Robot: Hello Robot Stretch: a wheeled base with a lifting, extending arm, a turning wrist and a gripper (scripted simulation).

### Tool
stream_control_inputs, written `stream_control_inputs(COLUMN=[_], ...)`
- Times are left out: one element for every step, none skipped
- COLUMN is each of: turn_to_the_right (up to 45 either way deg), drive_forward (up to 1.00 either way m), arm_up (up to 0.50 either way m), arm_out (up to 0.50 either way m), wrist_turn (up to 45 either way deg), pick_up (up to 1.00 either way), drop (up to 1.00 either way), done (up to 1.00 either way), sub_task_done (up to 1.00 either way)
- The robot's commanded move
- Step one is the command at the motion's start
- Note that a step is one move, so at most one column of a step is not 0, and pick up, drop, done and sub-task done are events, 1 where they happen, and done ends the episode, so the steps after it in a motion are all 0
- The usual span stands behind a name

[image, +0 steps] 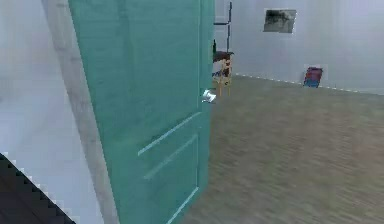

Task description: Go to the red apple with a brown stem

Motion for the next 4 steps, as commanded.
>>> stream_control_inputs(turn_to_the_right=[0.0, 45.0, 42.0, 0.0], drive_forward=[0.65, 0.00, 0.00, 1.00], arm_up=[0.00, 0.00, 0.00, 0.00], arm_out=[0.00, 0.00, 0.00, 0.00], wrist_turn=[0.0, 0.0, 0.0, 0.0], pick_up=[0.00, 0.00, 0.00, 0.00], drop=[0.00, 0.00, 0.00, 0.00], done=[0.00, 0.00, 0.00, 0.00], sub_task_done=[0.00, 0.00, 0.00, 0.00])
